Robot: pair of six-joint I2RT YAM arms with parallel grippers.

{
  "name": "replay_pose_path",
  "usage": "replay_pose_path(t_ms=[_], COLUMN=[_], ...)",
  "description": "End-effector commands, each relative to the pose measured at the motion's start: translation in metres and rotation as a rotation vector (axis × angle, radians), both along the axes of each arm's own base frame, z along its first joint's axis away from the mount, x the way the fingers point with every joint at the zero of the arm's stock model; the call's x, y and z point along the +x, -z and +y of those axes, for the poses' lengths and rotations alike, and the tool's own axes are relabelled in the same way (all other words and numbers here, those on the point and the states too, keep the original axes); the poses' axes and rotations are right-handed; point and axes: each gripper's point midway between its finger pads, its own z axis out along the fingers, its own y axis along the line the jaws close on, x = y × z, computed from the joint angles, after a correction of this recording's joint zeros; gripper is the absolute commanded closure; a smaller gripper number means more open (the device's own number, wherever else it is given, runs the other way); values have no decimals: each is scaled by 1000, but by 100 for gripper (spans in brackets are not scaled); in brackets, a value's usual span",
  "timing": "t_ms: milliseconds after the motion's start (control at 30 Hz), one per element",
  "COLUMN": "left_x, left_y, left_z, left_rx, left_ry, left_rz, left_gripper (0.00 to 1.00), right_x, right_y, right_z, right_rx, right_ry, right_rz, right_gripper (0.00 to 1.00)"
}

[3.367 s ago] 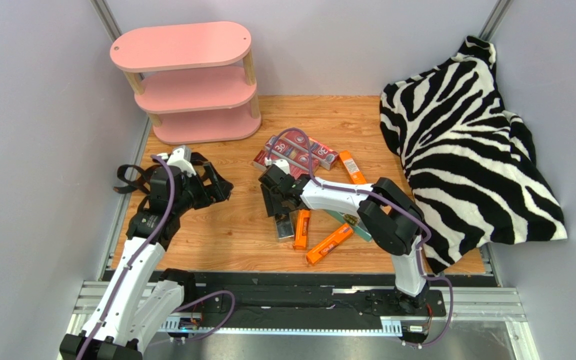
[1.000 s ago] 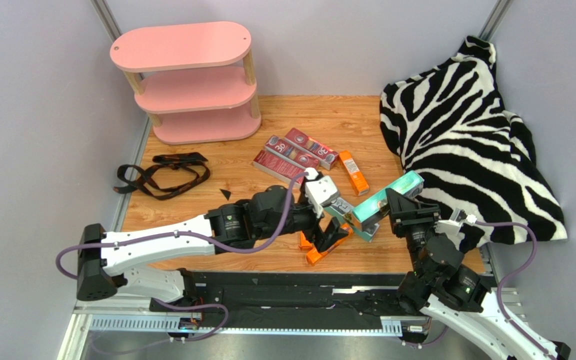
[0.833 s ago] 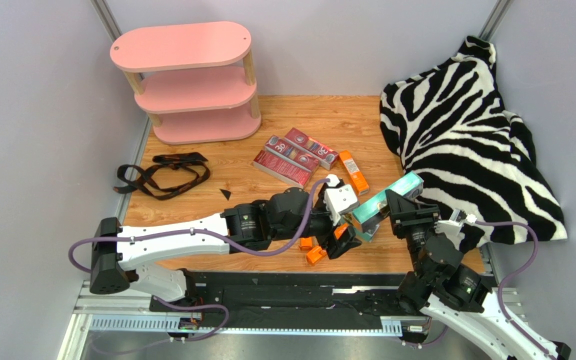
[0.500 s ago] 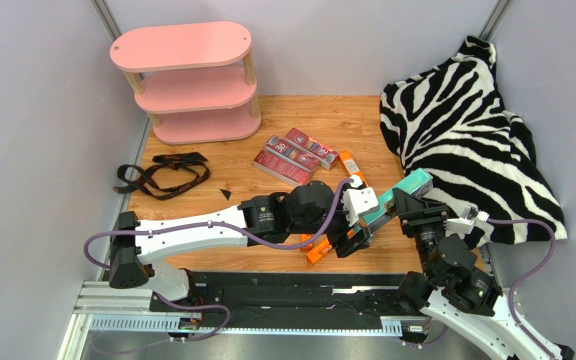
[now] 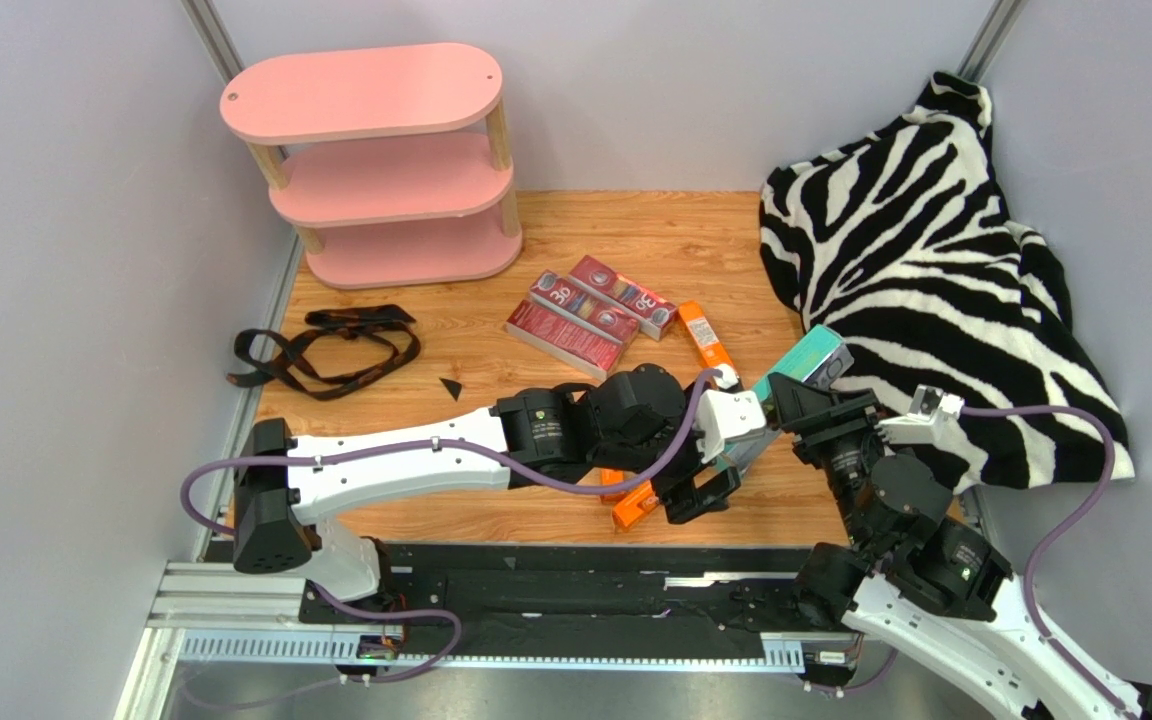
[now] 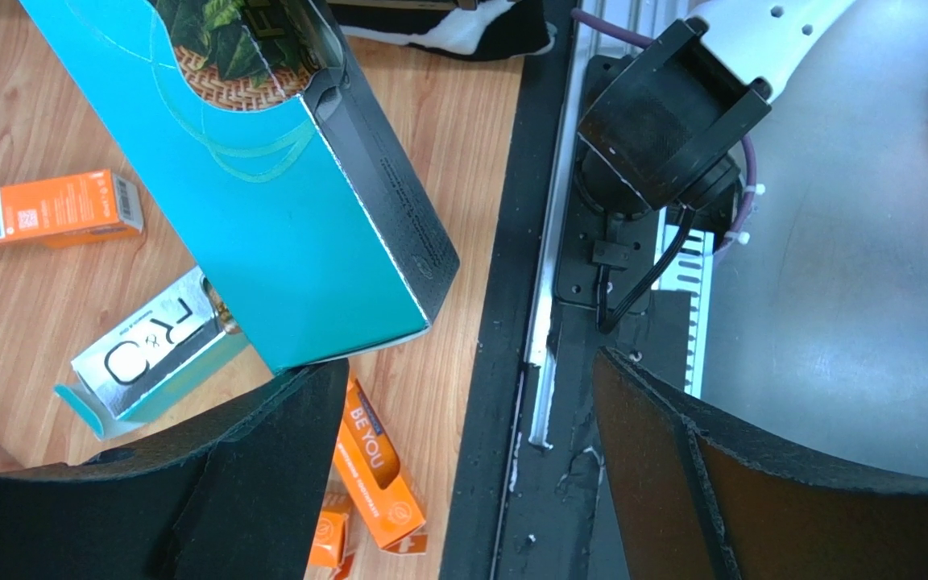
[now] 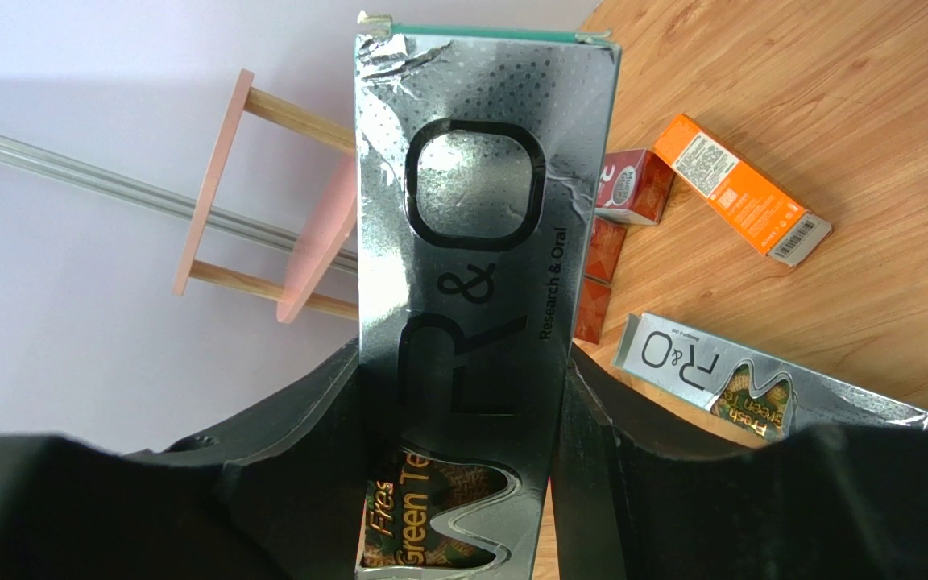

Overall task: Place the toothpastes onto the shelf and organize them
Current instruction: Pick up the toothpaste from the center of the board.

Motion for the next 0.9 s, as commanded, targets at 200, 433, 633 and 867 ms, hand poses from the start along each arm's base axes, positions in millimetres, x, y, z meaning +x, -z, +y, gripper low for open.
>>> replay_pose_path(t_ms=[200,433,633,867], left_x=[26,38,76,90], left_y=[-43,-44,-28,-36], left_z=[-11,-26,-16,3], left_rx=[-199,-177,-114,-168], left_ry=[-59,-99,-315,-423], left_rz=[53,81,27,-22], left_gripper=[20,21,17,12], right_x=[-6,-8,-9,-12], right_y=[-20,-18,-17,-12], right_z=[21,29,25,22], right_rx=[26,19,24,56], right_ry=[-118,-152,-147,-146], right_rz=[-47,-39,-36,-38], right_gripper=[82,83,86,88])
